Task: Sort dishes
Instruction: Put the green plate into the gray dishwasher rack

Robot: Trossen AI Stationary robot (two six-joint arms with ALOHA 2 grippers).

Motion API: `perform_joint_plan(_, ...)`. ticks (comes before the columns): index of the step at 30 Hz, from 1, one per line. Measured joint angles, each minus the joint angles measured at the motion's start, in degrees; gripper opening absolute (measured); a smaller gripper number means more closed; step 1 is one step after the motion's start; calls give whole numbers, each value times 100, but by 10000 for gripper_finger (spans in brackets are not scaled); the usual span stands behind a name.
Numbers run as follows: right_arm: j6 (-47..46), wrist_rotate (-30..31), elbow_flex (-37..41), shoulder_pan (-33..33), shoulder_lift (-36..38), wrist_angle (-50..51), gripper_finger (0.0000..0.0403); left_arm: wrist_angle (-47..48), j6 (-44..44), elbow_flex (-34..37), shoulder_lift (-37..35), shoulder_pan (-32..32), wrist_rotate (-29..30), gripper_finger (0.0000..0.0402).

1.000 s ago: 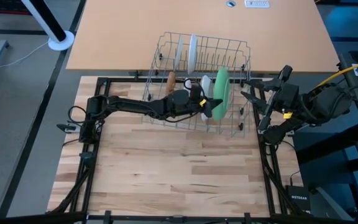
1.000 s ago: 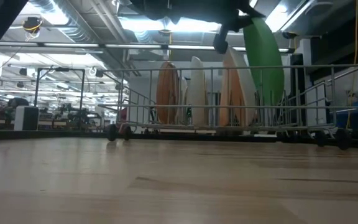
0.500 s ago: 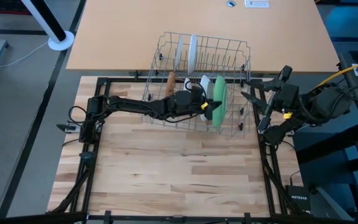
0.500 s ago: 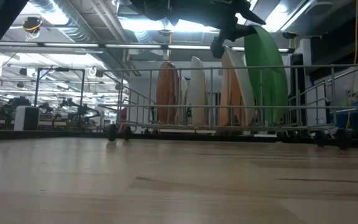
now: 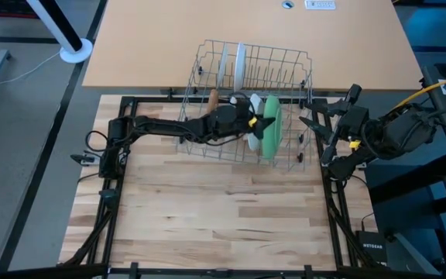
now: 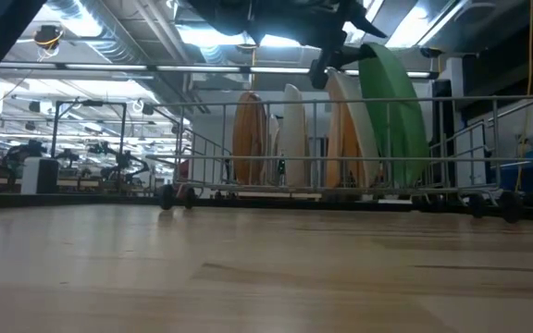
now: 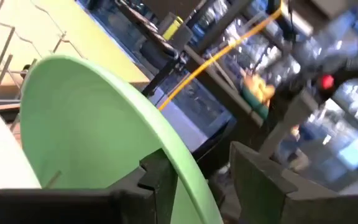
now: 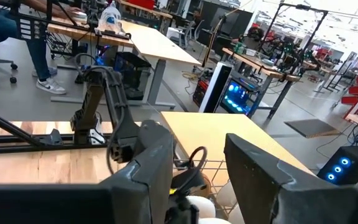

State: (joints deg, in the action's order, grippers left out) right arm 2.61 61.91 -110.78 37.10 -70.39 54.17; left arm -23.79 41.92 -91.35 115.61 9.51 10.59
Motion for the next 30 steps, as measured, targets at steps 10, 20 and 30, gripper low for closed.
perform_joint_plan(10,0,0,0,0,0,2,152,-540,968,-11,-15,433,-37,136)
perform_joint_plan(20,2,0,0,0,0,2,152,-490,194,-9,-15,441,-276,136)
perform_joint_plan(30,0,0,0,0,0,2,152,-66,-1114,-8,-10,313,-811,162)
